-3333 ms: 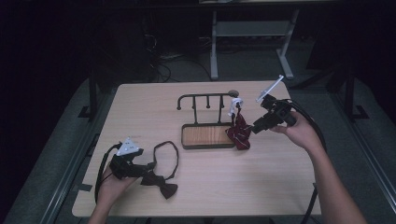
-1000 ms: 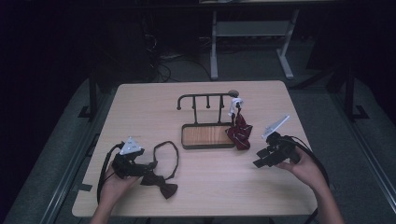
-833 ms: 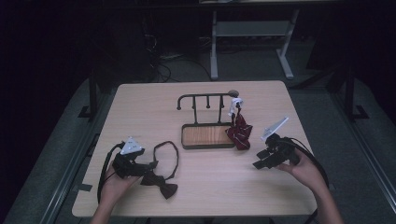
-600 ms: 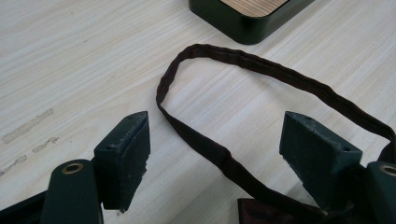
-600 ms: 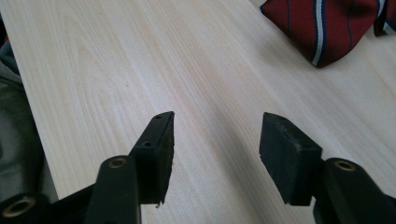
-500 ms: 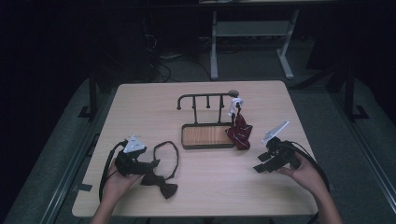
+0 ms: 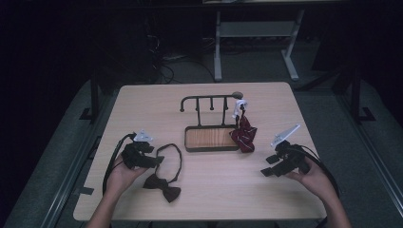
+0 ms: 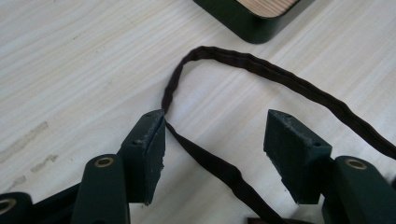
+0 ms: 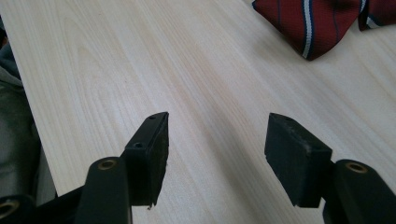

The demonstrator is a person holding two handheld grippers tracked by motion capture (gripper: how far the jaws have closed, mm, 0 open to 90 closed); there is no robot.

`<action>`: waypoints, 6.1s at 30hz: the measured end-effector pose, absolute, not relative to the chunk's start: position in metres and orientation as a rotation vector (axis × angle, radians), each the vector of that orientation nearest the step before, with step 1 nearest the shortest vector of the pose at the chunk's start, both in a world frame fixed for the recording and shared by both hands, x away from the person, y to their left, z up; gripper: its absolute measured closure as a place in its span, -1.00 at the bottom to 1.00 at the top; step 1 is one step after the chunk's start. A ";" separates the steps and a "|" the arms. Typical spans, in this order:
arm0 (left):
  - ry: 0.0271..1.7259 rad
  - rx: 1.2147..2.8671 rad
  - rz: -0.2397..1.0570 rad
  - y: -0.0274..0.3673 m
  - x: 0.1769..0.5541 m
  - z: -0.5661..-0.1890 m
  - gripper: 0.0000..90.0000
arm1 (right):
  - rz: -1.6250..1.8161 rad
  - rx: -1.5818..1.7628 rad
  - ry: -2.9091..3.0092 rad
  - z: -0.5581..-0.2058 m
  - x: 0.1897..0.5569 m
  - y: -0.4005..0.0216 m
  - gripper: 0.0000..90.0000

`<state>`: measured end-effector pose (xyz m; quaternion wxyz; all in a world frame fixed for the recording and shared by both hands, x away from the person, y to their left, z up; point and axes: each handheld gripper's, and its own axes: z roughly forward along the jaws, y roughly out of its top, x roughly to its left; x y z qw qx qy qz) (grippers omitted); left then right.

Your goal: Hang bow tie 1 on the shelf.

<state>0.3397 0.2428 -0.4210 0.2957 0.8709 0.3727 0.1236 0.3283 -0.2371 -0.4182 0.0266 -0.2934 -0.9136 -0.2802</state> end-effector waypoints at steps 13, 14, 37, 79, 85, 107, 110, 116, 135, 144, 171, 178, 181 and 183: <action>0.972 2.434 0.294 0.235 0.366 -0.411 0.28 | -0.871 -0.892 -2.832 -0.417 0.328 -0.235 -0.13; 0.967 2.444 0.282 0.234 0.369 -0.410 0.31 | -0.870 -0.890 -2.831 -0.417 0.328 -0.235 -0.13; 1.001 2.611 0.241 0.224 0.404 -0.429 0.57 | -0.873 -0.873 -2.839 -0.417 0.327 -0.231 -0.14; 0.837 2.711 0.139 0.216 0.388 -0.398 1.00 | -0.926 -0.864 -2.814 -0.418 0.330 -0.239 -0.12; 0.817 2.699 0.130 0.220 0.383 -0.388 1.00 | -0.927 -0.855 -2.817 -0.418 0.329 -0.238 -0.12; 0.714 2.714 0.131 0.214 0.370 -0.352 1.00 | -0.939 -0.860 -2.807 -0.417 0.329 -0.239 -0.12; 0.704 2.705 0.125 0.213 0.369 -0.348 1.00 | -0.944 -0.852 -2.803 -0.417 0.329 -0.239 -0.12; 0.690 2.711 0.119 0.212 0.369 -0.340 1.00 | -0.944 -0.850 -2.810 -0.414 0.328 -0.239 -0.12; 0.628 2.710 0.104 0.210 0.363 -0.320 1.00 | -0.908 -0.869 -2.819 -0.417 0.330 -0.237 -0.13; 0.597 2.695 0.085 0.210 0.364 -0.311 1.00 | -0.905 -0.899 -2.830 -0.416 0.329 -0.240 -0.13; 0.560 2.669 0.137 0.211 0.353 -0.280 1.00 | -0.916 -0.877 -2.841 -0.413 0.329 -0.239 -0.15; 0.572 2.666 0.173 0.210 0.355 -0.270 1.00 | -0.910 -0.856 -2.849 -0.413 0.325 -0.238 -0.15; 0.570 2.672 0.182 0.207 0.358 -0.268 1.00 | -0.914 -0.848 -2.853 -0.410 0.325 -0.237 -0.15; 0.573 2.676 0.180 0.206 0.361 -0.267 1.00 | -0.926 -0.839 -2.853 -0.409 0.325 -0.237 -0.15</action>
